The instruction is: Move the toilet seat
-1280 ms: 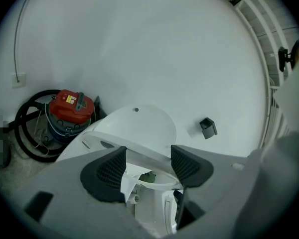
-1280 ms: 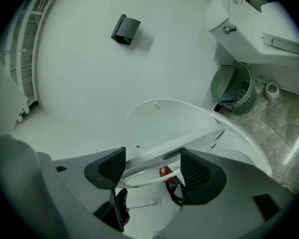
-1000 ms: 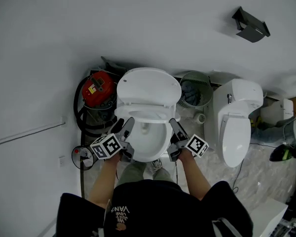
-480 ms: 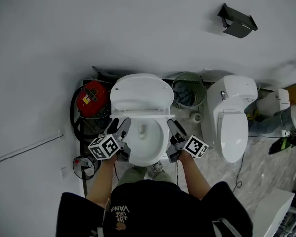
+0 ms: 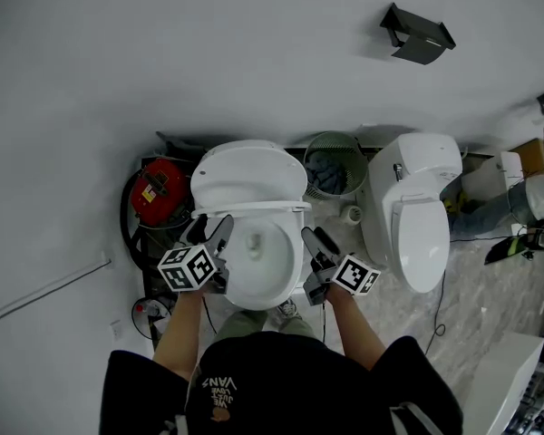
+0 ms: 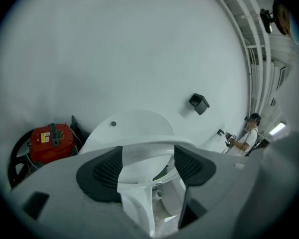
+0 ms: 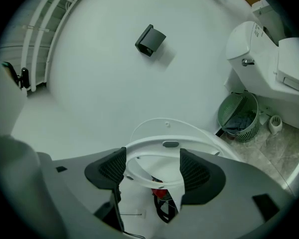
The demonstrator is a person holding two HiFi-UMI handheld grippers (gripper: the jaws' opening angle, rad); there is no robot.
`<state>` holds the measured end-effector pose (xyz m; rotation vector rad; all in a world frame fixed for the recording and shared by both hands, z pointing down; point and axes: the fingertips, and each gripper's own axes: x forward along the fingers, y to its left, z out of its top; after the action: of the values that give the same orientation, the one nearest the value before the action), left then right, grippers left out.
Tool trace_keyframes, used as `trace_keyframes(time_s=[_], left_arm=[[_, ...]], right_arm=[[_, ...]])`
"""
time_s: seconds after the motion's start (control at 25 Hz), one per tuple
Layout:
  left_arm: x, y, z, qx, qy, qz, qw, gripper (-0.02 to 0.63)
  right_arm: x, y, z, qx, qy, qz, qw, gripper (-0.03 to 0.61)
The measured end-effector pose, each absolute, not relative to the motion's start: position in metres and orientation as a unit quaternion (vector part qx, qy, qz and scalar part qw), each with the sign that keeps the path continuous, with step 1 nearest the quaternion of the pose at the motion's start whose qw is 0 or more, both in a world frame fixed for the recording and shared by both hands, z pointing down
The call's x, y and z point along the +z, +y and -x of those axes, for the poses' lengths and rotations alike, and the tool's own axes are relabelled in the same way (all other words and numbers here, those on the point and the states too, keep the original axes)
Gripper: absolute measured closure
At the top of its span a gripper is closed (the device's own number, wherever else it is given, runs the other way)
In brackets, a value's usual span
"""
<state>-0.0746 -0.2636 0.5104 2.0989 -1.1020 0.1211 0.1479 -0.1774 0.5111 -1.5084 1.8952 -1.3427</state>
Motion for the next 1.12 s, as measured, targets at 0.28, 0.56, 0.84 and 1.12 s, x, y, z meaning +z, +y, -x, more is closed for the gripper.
trace_keyframes(time_s=[0.28,0.56,0.84,1.12], left_arm=[[0.511,-0.279,0.071,0.069,-0.421,-0.831,0.356,0.288],[0.511,-0.296,0.068,0.084,-0.414,-0.841,0.34,0.285],[0.514,-0.313,0.064,0.101,-0.413,-0.848,0.317,0.285],[0.516,-0.328,0.058,0.124,-0.411,-0.853,0.297,0.276]], right_arm=[[0.503,-0.168,-0.154,-0.467,0.666,0.55,0.191,0.265],[0.495,-0.15,-0.162,-0.456,0.656,0.571,0.188,0.268],[0.492,-0.135,-0.171,-0.447,0.649,0.587,0.186,0.268],[0.489,-0.133,-0.17,-0.444,0.651,0.588,0.183,0.268]])
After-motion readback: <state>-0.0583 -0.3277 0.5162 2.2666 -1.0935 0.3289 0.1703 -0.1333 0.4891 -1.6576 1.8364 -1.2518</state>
